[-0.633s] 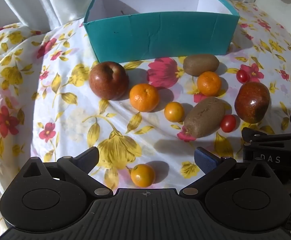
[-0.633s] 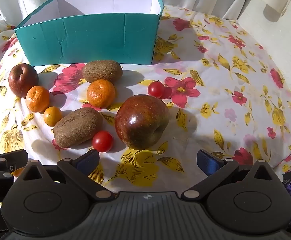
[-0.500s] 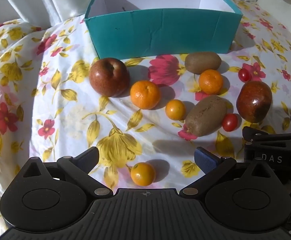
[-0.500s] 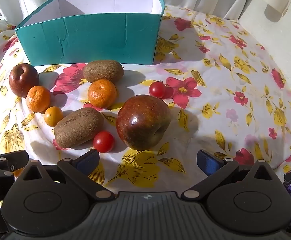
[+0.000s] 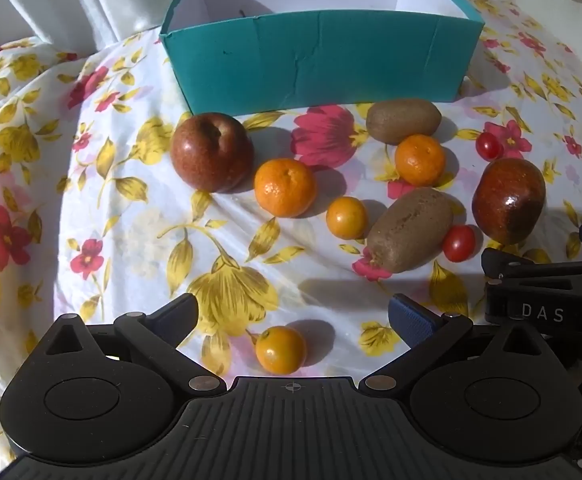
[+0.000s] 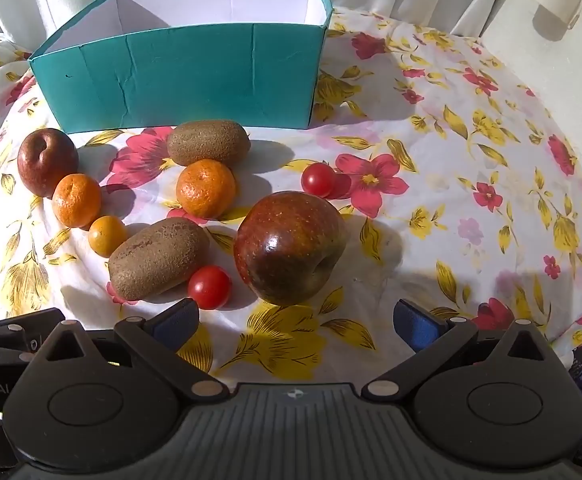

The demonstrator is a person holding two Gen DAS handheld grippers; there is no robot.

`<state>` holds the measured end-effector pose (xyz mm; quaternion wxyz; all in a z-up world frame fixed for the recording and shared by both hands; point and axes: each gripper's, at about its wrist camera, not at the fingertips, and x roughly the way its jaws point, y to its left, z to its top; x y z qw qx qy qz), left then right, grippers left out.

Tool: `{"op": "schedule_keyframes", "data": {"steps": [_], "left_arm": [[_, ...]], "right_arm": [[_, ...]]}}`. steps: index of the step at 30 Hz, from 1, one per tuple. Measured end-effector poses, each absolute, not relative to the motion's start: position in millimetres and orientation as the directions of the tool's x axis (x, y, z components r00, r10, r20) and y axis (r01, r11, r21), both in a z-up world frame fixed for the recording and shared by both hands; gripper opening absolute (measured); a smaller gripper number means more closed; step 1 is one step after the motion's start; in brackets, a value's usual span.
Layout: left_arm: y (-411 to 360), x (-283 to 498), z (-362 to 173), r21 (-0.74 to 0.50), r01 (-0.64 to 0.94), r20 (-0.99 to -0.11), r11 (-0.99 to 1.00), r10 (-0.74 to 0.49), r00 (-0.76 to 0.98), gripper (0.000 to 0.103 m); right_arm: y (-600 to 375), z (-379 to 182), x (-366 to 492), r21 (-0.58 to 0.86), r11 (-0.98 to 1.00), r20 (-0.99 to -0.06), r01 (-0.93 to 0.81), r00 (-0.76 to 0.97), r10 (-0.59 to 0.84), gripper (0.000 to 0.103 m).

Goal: Organize fruits
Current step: 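Move both tools toward the fruits in front of the teal box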

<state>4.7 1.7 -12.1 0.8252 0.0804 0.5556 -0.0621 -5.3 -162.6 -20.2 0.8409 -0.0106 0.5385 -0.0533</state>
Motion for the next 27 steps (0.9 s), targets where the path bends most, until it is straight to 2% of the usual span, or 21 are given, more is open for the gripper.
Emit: {"op": "schedule_keyframes", "data": {"steps": [27], "left_arm": [[4.3, 6.7, -15.7, 0.050, 0.184, -0.936, 0.982, -0.019, 0.352, 0.103]], "right_arm": [[-160.3, -22.1, -4.4, -0.068, 0.995, -0.907, 0.072, 0.410, -0.092, 0.103]]}}
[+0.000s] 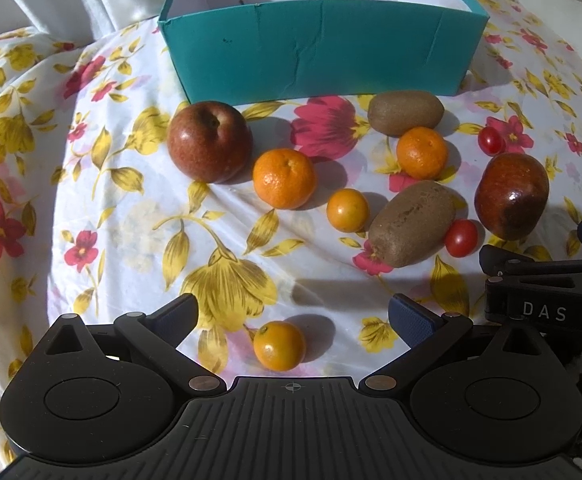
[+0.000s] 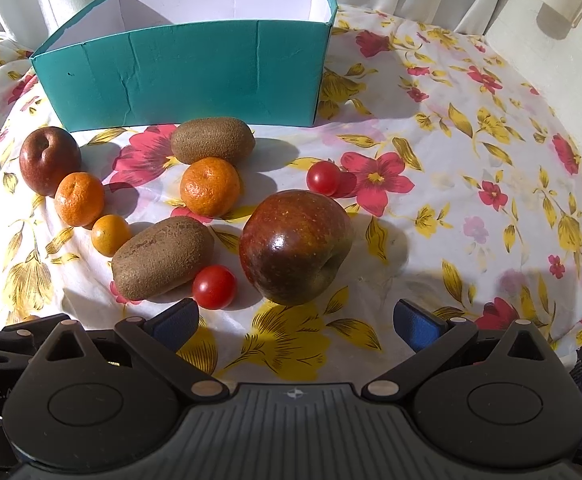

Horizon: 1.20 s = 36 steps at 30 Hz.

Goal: Organize fruits
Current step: 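Move both tools toward the fruits in front of the teal box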

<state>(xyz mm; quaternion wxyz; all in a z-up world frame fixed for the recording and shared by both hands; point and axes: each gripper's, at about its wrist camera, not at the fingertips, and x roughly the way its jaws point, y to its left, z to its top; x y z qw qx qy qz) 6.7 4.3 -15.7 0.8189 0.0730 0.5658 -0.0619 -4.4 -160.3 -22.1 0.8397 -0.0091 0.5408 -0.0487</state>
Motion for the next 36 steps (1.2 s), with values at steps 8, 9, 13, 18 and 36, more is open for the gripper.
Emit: {"op": "schedule_keyframes", "data": {"steps": [8, 9, 13, 18, 36], "left_arm": [[4.9, 8.5, -15.6, 0.054, 0.179, -0.938, 0.982, -0.012, 0.347, 0.103], [4.7, 8.7, -15.6, 0.054, 0.179, -0.938, 0.982, -0.011, 0.347, 0.103], [4.8, 8.9, -16.2, 0.056, 0.176, -0.939, 0.983, -0.008, 0.343, 0.103], [5.6, 9.0, -17.4, 0.060, 0.172, -0.941, 0.983, -0.002, 0.339, 0.103], [11.7, 10.2, -20.5, 0.058, 0.134, -0.947, 0.989, 0.012, 0.321, 0.103]], "right_arm": [[-160.7, -22.3, -2.5, -0.060, 0.996, -0.908, 0.066, 0.410, -0.082, 0.103], [-160.8, -22.3, -2.3, -0.059, 0.996, -0.908, 0.066, 0.410, -0.081, 0.103], [-161.5, -23.0, -1.7, -0.051, 0.997, -0.910, 0.063, 0.409, -0.072, 0.103], [-161.3, -23.3, -2.0, -0.043, 0.997, -0.911, 0.057, 0.409, -0.062, 0.103], [-166.7, -20.5, -3.3, 0.027, 0.999, -0.901, 0.043, 0.434, 0.005, 0.103]]}}
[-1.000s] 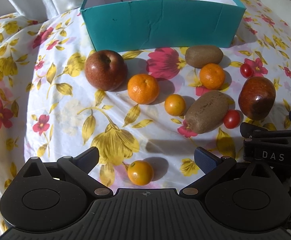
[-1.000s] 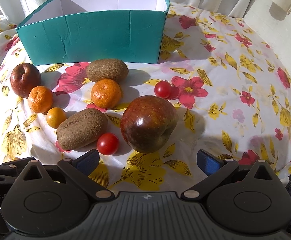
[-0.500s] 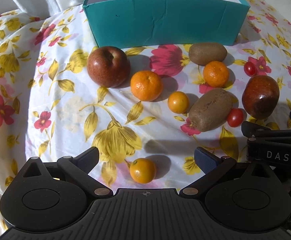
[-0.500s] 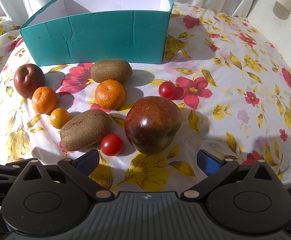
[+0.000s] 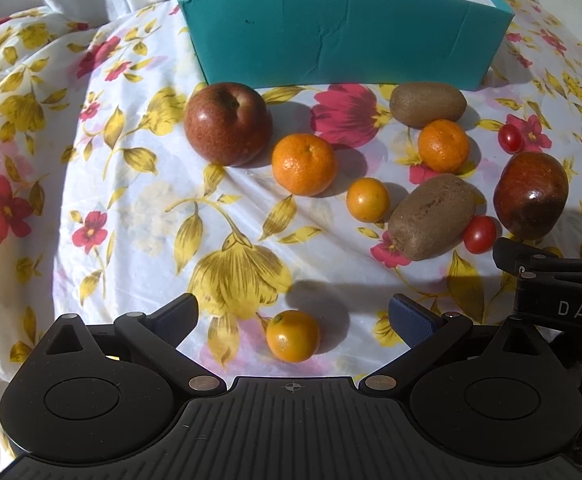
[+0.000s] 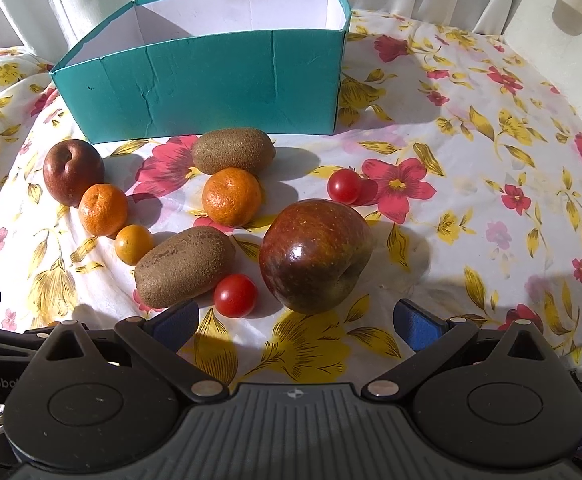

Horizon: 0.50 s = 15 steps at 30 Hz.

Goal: Organize fruits
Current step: 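Move both tools toward the fruits in front of the teal box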

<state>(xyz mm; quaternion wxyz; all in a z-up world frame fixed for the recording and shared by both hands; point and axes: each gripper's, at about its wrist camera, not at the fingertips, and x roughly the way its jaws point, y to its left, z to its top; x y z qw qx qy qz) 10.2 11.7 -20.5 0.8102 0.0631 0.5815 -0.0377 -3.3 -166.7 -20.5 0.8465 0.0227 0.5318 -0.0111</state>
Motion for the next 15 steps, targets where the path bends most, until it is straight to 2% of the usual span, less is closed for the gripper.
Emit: {"op": "schedule_keyframes", "data": {"steps": [15], "left_arm": [[13.3, 14.0, -21.6, 0.064, 0.127, -0.946, 0.990, 0.020, 0.323, 0.103]], "right_arm": [[-166.5, -19.5, 0.0, 0.025, 0.999, -0.894, 0.032, 0.448, 0.008, 0.103]]}}
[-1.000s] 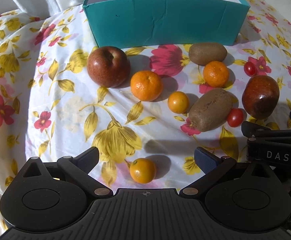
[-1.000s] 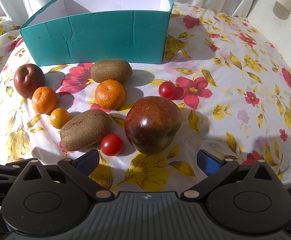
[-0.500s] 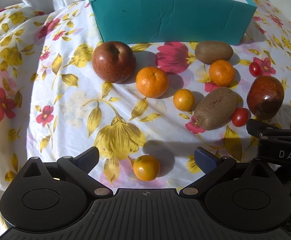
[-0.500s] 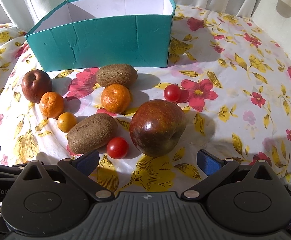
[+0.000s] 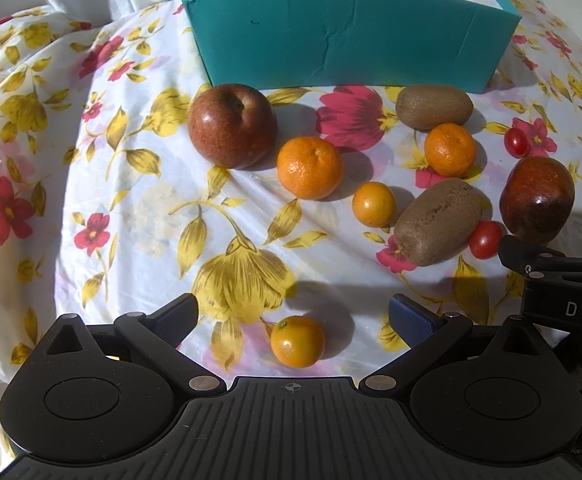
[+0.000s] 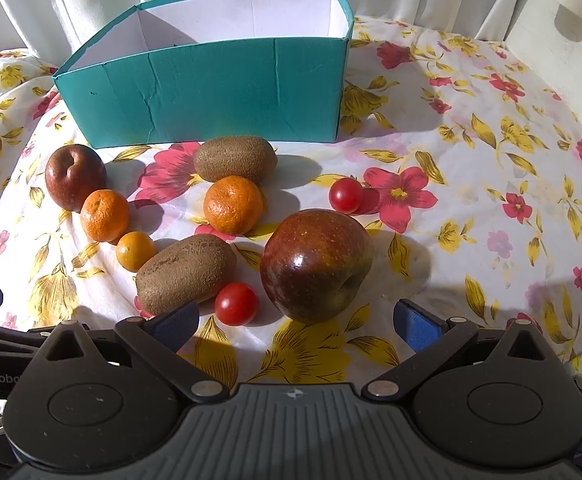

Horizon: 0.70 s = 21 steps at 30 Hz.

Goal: Organize fruits
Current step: 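Move both tools toward the fruits in front of the teal box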

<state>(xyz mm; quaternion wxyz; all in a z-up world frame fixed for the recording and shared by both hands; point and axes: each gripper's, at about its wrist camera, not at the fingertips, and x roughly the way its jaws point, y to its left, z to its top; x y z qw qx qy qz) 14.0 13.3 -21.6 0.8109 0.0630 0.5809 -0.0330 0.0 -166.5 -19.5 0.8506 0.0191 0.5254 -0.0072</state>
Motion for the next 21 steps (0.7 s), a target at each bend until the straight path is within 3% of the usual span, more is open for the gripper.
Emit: {"op": "schedule_keyframes", "data": {"steps": [21], "left_arm": [[9.6, 16.1, -25.8, 0.070, 0.133, -0.949, 0.989, 0.025, 0.314, 0.103]], "right_arm": [[-167.8, -17.2, -1.9, 0.051, 0.999, -0.873, 0.007, 0.486, 0.041, 0.103]]}}
